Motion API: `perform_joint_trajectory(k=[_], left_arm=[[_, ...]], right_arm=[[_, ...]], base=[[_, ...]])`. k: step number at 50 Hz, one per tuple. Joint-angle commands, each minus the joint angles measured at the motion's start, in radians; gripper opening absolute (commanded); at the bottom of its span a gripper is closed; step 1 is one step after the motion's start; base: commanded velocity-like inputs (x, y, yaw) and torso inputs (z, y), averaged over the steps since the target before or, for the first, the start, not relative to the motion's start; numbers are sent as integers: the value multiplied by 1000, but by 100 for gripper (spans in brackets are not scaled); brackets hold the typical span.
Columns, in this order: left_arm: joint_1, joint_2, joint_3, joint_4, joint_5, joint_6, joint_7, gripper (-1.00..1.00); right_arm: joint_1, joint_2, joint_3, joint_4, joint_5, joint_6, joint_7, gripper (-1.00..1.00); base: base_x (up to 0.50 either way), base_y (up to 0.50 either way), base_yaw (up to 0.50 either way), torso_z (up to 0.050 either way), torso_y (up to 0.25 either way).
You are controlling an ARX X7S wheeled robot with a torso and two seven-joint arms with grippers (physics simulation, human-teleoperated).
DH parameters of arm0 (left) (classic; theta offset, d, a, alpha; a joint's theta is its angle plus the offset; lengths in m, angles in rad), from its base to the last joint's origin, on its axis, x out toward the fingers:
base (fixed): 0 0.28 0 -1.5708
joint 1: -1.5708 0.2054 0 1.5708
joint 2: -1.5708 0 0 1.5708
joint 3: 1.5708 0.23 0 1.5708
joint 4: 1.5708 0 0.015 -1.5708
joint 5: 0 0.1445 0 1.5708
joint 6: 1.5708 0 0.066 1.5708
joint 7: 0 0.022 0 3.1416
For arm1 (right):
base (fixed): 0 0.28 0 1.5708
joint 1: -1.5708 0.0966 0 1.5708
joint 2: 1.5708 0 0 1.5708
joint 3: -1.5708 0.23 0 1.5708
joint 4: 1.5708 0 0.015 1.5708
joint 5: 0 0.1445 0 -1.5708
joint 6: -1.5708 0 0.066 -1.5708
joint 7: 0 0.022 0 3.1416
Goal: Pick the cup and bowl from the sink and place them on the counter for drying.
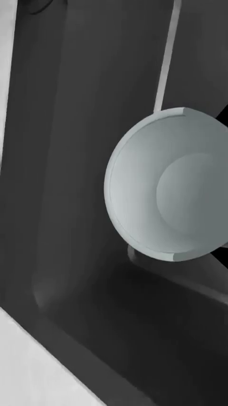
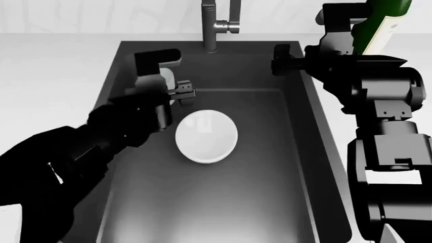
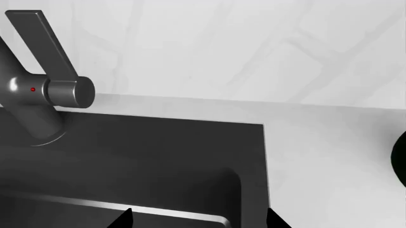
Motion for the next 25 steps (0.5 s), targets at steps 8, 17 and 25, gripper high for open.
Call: perform_joint_trajectory(k=[8,17,25], left_arm=[[-100,-163,7,282,-49,-105,-93,-100],[-180,-234,7,340,-52,-180,-38,-100],[-235,-273,1,313,-46,-201,-28,-100]], right_arm=[[-4,6,4,-22,12,22,4,100],[-25,14,18,-115,37,105,18,100],[-16,5,8,-76,36,88,8,100]], base=[[0,0,0,0,0],[0,0,0,0,0],[0,0,0,0,0]])
